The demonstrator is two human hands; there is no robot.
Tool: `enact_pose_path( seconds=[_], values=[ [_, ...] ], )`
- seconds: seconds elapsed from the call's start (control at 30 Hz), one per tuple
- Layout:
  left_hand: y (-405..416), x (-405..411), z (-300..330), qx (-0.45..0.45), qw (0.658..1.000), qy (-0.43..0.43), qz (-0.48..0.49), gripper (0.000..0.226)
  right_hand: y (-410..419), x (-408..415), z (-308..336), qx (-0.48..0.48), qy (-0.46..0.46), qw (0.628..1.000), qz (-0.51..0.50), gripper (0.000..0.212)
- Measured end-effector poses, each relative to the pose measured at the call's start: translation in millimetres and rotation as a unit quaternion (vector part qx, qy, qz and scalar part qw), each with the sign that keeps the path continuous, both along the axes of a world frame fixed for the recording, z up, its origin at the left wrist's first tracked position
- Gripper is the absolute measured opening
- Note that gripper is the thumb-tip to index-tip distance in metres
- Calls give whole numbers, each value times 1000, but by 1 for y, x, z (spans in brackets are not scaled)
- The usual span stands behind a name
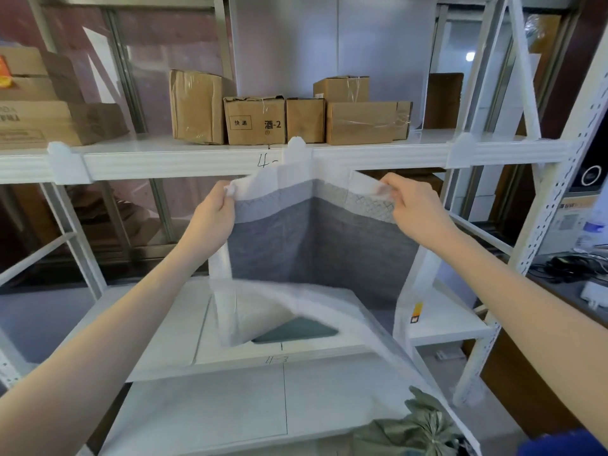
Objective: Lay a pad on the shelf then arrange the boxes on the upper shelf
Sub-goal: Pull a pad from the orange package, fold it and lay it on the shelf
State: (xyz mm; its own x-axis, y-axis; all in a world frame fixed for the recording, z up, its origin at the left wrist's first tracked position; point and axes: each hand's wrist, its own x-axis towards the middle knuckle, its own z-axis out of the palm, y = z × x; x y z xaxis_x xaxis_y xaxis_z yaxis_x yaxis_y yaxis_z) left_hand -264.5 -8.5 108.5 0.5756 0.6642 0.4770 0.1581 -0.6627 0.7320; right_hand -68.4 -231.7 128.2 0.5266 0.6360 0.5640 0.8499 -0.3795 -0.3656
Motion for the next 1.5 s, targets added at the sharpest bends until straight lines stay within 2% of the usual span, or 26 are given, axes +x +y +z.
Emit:
enact_pose_path(
  seconds=[0.13, 0.2, 0.3, 0.37, 0.43, 0.53, 0.63, 0.67, 0.73, 0.77, 0.9, 0.97, 1.07, 1.13, 1.27, 1.37, 1.5],
  values=[
    [-13, 1, 4, -55, 996, 11, -66, 45, 2, -1, 2, 29, -7, 999, 25, 34],
    [-27, 1, 9, -14, 994, 61, -91, 46, 4, -3, 3, 44, -6, 998, 49, 33],
    [-45, 8, 17, 55, 985, 140, -86, 92, 8, -9, 6, 63, -6, 994, 91, 34],
    [-54, 15, 21, 77, 980, 155, -103, 106, 11, -17, 11, 69, -6, 991, 117, 32],
    [-60, 23, 24, 94, 974, 164, -122, 109, 14, -24, 16, 82, -16, 985, 151, 28],
    [-72, 32, 30, 108, 975, 144, -132, 92, 17, -32, 24, 105, -16, 977, 183, 26],
    [-81, 39, 36, 132, 976, 92, -145, 38, 18, -37, 27, 118, -3, 975, 187, 27],
    [-82, 42, 38, 135, 977, 79, -147, 26, 17, -38, 27, 123, -4, 975, 184, 26],
    [-81, 44, 40, 141, 977, 60, -146, 23, 16, -39, 25, 137, -3, 974, 182, 24],
    [-80, 44, 41, 136, 979, 52, -145, 23, 15, -38, 23, 135, 12, 975, 178, 31],
    [-68, 40, 50, 82, 989, 21, -121, 18, 6, -26, 1, 89, 130, 977, 144, 94],
    [-59, 37, 54, 59, 992, 15, -114, 15, -2, -21, -16, 74, 180, 972, 128, 105],
    [-49, 34, 64, 28, 994, -11, -103, 20, -12, -20, -45, -2, 253, 962, 104, 96],
    [-45, 33, 69, 11, 994, -26, -102, 23, -15, -20, -63, -36, 294, 949, 110, 77],
    [-41, 39, 66, 11, 995, -31, -90, 27, -8, -25, -79, 0, 330, 940, 86, 33],
    [-39, 45, 53, 24, 995, -42, -82, 35, 2, -33, -78, 34, 330, 940, 82, 25],
    [-39, 53, 35, 2, 996, -33, -85, 47, 17, -41, -77, 56, 297, 951, 70, 31]
  ],
)
